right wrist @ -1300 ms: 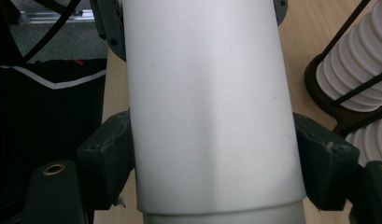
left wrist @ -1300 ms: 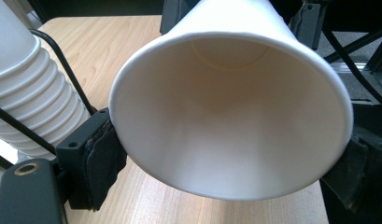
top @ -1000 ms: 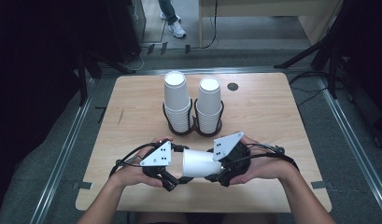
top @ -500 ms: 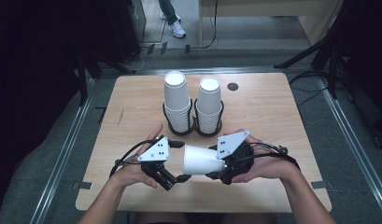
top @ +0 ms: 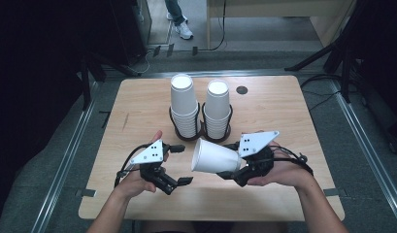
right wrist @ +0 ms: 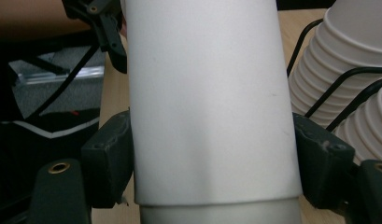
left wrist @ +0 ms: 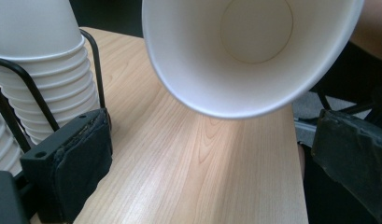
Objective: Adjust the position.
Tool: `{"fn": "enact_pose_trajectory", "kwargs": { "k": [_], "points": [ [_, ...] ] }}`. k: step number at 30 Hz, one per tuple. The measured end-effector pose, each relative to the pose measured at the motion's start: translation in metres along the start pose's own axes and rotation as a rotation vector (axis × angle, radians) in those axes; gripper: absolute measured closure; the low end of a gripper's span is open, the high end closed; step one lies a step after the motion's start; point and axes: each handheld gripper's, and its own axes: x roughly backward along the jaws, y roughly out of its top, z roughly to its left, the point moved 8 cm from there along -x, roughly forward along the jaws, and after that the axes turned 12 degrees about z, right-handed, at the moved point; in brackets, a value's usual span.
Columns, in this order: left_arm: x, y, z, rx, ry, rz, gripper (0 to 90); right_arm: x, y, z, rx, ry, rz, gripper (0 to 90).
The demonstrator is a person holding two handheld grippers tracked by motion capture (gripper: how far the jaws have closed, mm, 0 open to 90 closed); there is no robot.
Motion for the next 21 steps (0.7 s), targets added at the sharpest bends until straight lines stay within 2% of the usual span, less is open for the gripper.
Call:
{"fn": "enact_pose_trajectory", "kwargs": {
  "k": [8, 10, 16, 21],
  "points": [
    [-0.0021, 0.0008, -0.0020, 0.023, -0.023, -0.039, 0.0, 0.0071, 0.0038, -0.0047, -0.065, 0.009, -0.147, 23.9],
    [-0.0025, 0.0020, -0.0025, 0.030, -0.027, -0.050, 0.0, 0.0077, 0.0045, -0.0045, -0.074, 0.012, -0.169, 23.9],
    [-0.0026, 0.0051, -0.0025, 0.051, -0.034, -0.086, 0.0, 0.0050, 0.0033, -0.0018, -0.081, 0.018, -0.186, 23.9],
    [-0.0022, 0.0045, -0.0016, 0.080, -0.047, -0.119, 0.0, 0.0054, 0.0032, -0.0016, -0.098, 0.022, -0.234, 23.8]
  ]
}}
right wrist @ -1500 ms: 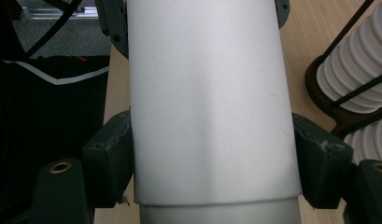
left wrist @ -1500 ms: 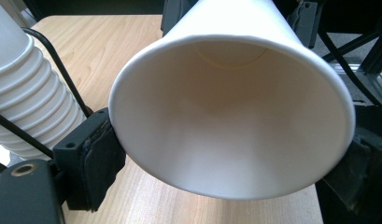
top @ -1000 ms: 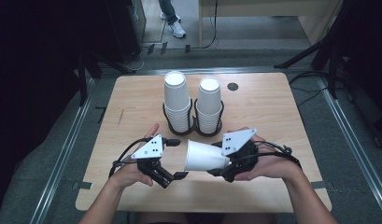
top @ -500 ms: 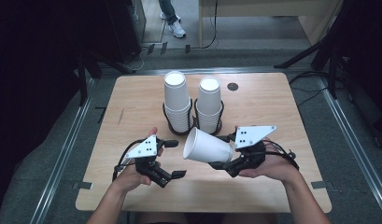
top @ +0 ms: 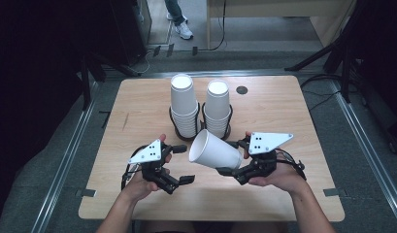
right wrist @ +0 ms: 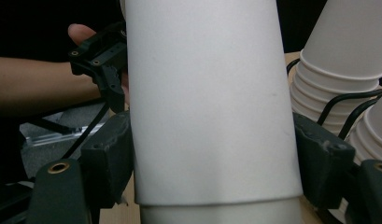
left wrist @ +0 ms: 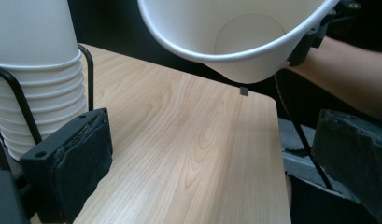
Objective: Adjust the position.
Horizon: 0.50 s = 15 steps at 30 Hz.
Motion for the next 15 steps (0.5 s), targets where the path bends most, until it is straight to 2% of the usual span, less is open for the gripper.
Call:
{"fn": "enact_pose_trajectory", "kwargs": {
  "k": [6, 15],
  "points": [
    [0.0021, 0.0012, 0.0032, 0.018, 0.010, -0.023, 0.0, -0.0011, -0.0006, -0.0013, -0.016, -0.016, -0.041, 23.8],
    [0.0027, 0.0053, 0.0024, 0.037, 0.017, -0.057, 0.0, -0.0056, -0.0013, 0.0011, -0.036, -0.001, -0.080, 23.7]
  ]
}}
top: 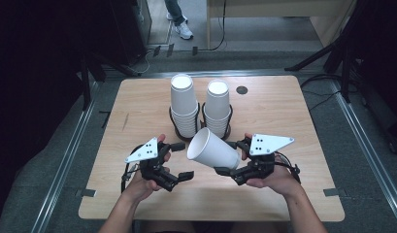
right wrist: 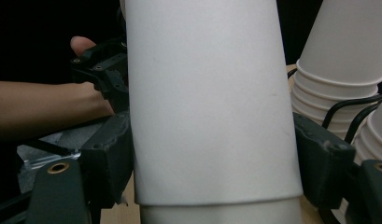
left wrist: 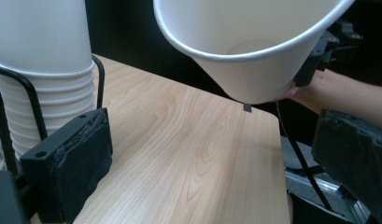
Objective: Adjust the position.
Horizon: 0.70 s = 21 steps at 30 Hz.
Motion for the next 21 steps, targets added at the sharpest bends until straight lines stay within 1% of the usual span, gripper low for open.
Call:
{"fn": "enact_pose_trajectory", "kwargs": {
  "k": [5, 7, 12, 16, 19, 21],
  "points": [
    [0.000, 0.006, -0.004, 0.014, -0.026, -0.032, 0.0, -0.003, 0.000, 0.002, -0.006, 0.020, -0.017, 23.7],
    [-0.001, 0.008, -0.005, 0.016, -0.030, -0.036, 0.0, -0.004, 0.000, 0.003, -0.004, 0.027, -0.023, 23.7],
    [-0.003, 0.013, -0.006, 0.028, -0.036, -0.056, 0.0, -0.006, 0.000, 0.005, -0.003, 0.038, -0.019, 23.7],
    [-0.005, 0.017, -0.008, 0.037, -0.051, -0.071, 0.0, -0.010, -0.001, 0.008, 0.002, 0.048, -0.008, 23.7],
    [-0.006, 0.019, -0.011, 0.042, -0.070, -0.083, 0.0, -0.013, -0.002, 0.009, 0.006, 0.053, -0.002, 23.7],
    [-0.005, 0.021, -0.012, 0.050, -0.092, -0.096, 0.0, -0.014, -0.002, 0.010, 0.003, 0.057, 0.000, 23.7]
  ]
}}
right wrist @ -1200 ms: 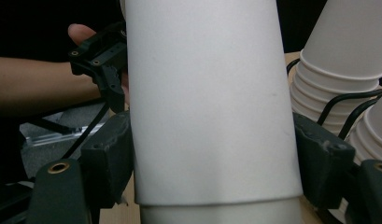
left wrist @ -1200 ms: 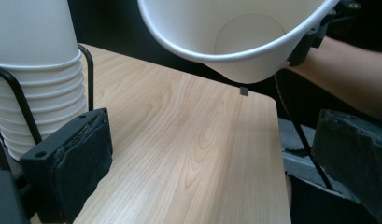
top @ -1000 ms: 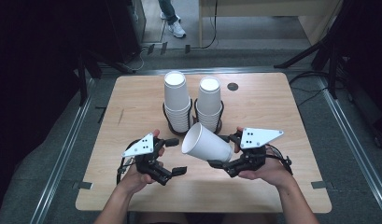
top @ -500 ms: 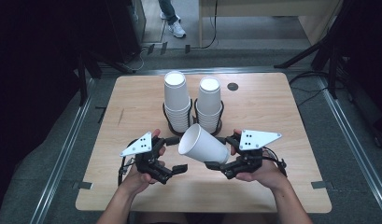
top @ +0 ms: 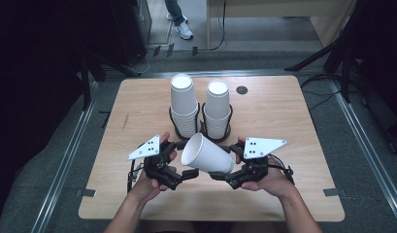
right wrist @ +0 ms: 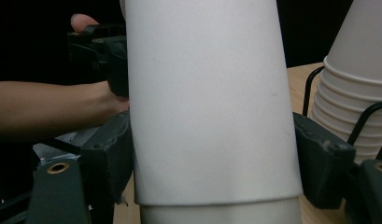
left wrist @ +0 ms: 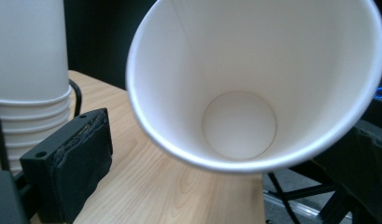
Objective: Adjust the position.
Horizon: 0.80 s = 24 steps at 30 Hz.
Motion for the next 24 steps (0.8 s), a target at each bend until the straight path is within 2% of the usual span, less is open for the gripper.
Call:
{"fn": "enact_pose_trajectory", "kwargs": {
  "k": [5, 11, 16, 24],
  "points": [
    [0.0004, 0.0053, -0.0030, 0.007, -0.026, -0.019, 0.0, -0.0032, 0.0001, 0.0016, 0.001, 0.008, 0.007, 23.7],
    [0.0001, 0.0103, -0.0040, -0.002, -0.023, -0.024, 0.0, -0.0055, -0.0012, 0.0023, 0.006, 0.010, 0.021, 23.7],
    [-0.0024, 0.0095, -0.0047, -0.009, -0.016, -0.018, 0.0, -0.0052, -0.0007, 0.0021, 0.007, 0.012, 0.011, 23.7],
    [-0.0027, 0.0103, -0.0072, -0.016, -0.029, -0.023, 2.1, -0.0068, -0.0034, 0.0030, 0.011, 0.010, 0.023, 23.7]
  ]
}}
